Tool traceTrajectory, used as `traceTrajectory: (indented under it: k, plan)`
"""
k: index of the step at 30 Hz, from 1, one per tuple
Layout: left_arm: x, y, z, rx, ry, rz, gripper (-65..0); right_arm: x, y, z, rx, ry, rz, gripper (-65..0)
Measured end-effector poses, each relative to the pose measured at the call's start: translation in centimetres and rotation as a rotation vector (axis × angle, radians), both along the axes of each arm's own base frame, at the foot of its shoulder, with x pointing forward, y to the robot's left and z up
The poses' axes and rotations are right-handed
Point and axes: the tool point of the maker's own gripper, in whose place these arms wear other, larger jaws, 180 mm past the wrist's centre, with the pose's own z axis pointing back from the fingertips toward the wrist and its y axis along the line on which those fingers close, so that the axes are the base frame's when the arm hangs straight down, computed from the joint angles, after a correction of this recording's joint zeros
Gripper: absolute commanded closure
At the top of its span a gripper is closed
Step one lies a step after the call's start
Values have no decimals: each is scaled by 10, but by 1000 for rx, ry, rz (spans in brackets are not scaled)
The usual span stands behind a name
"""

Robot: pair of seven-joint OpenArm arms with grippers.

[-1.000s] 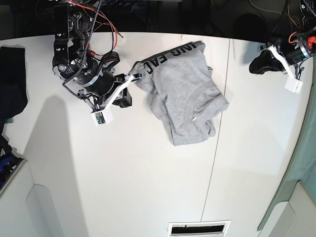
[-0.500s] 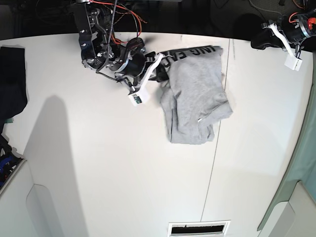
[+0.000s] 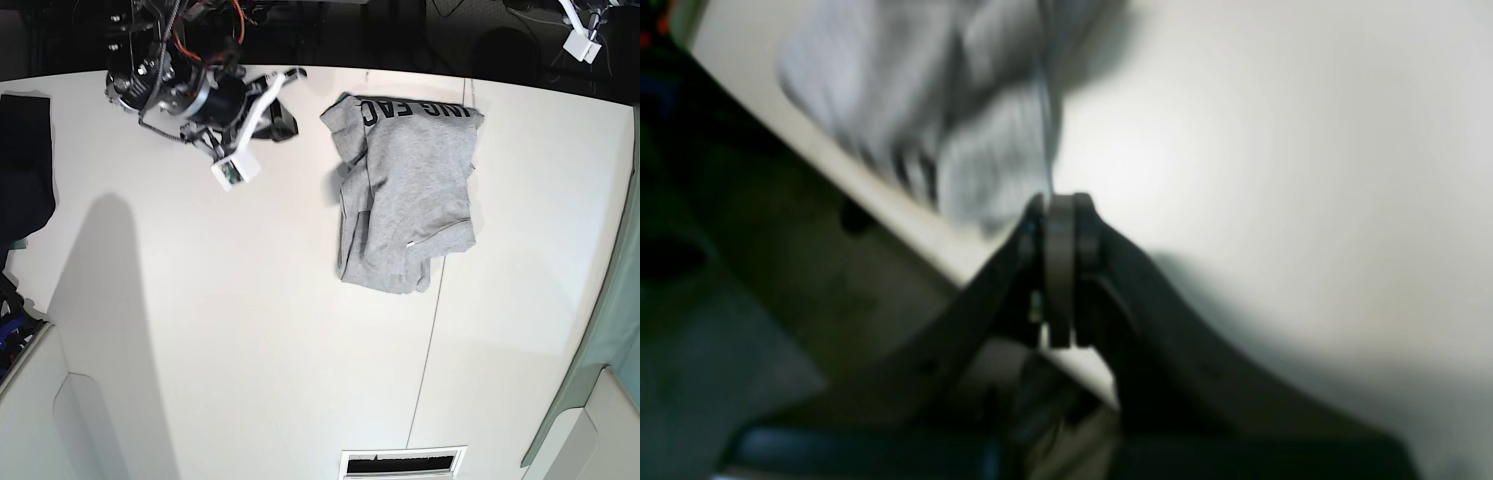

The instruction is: Layout the t-shirt on the table in an organized manner, then fold the t-shirt properly

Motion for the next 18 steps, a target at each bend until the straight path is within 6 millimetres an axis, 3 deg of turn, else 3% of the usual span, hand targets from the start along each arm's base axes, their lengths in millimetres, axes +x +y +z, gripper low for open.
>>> traceTrajectory:
  k: [4,7,10,14,15,16,17,18]
  plan:
    - [-25,-7,-15,7,88,-107,-9,-80,-7,-25,-29,171,65,0]
    - [-53,-2,-38,67,193,-188,-9,-123,-11,-33,-22,264,9,0]
    - [-72,-1,-64,149,266,-234,-9,-141,-19,-37,-61,274,-3,0]
    - [-66,-31,-87,117,277,-247,-9,-151,-38,-45,-127,286,-51,0]
    - [-66,-37,-92,112,281,-259,-9,-161,-51,-51,-202,309,1,0]
    - [-67,-40,-96,118,286,-277,-9,-194,-71,-60,-310,411,113,0]
    - [-69,-40,-99,127,297,-295,-9,-220,-77,-66,-325,487,133,0]
    - [-69,-41,-102,131,302,-305,-9,-228,-82,-68,-333,509,136,0]
